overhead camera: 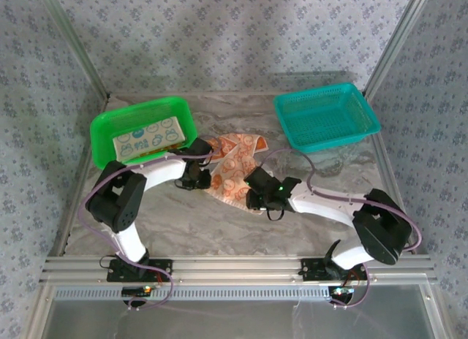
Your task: Fold and stack the towels
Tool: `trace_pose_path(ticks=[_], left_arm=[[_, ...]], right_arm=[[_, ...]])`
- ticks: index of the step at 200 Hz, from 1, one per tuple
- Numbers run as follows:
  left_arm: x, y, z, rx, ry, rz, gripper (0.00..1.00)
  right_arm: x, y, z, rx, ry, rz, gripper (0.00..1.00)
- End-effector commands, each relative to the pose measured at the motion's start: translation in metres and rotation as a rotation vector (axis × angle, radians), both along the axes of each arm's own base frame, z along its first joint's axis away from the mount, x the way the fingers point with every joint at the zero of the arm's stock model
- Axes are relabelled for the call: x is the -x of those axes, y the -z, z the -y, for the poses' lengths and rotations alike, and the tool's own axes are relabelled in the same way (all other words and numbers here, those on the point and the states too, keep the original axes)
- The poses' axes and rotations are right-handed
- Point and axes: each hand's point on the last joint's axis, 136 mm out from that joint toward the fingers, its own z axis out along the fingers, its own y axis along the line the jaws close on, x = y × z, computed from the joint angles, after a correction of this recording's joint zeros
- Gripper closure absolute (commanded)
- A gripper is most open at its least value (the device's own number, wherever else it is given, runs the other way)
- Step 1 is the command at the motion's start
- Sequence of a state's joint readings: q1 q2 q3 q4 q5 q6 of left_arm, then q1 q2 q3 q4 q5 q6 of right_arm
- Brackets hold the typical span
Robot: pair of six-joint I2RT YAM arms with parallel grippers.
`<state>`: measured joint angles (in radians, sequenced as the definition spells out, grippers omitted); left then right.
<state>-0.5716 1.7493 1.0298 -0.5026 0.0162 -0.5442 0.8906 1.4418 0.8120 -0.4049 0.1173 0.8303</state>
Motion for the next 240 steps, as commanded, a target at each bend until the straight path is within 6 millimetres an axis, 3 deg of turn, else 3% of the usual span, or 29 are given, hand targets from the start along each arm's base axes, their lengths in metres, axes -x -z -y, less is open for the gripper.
trace_pose_path(ticks=[1, 50, 111, 132, 167, 191, 240], left_arm=[[0.007, 0.009, 0.01, 0.016, 0.019, -0.024, 0.92], [0.008, 0.0, 0.012, 0.038, 0.017, -0.007, 0.93], [0.012, 0.0, 0.01, 0.034, 0.023, -0.011, 0.93], [0.012, 0.0, 0.009, 0.032, 0.021, -0.012, 0.93], [0.013, -0.003, 0.009, 0.037, 0.01, -0.01, 0.93], [0.014, -0.006, 0.009, 0.044, -0.002, -0.009, 0.95], [0.013, -0.034, 0.01, 0.087, -0.041, 0.031, 1.0]], right_arm=[[0.008, 0.004, 0.023, 0.035, 0.134, -0.023, 0.59], [0.024, 0.028, 0.025, 0.006, 0.236, -0.099, 0.59], [0.025, 0.048, 0.019, -0.015, 0.291, -0.132, 0.62], [0.024, 0.053, 0.014, -0.029, 0.287, -0.141, 0.71], [0.025, 0.051, 0.005, -0.041, 0.276, -0.14, 0.75], [0.028, 0.05, 0.005, -0.036, 0.273, -0.136, 1.0], [0.02, 0.012, 0.012, -0.051, 0.265, -0.02, 1.0]])
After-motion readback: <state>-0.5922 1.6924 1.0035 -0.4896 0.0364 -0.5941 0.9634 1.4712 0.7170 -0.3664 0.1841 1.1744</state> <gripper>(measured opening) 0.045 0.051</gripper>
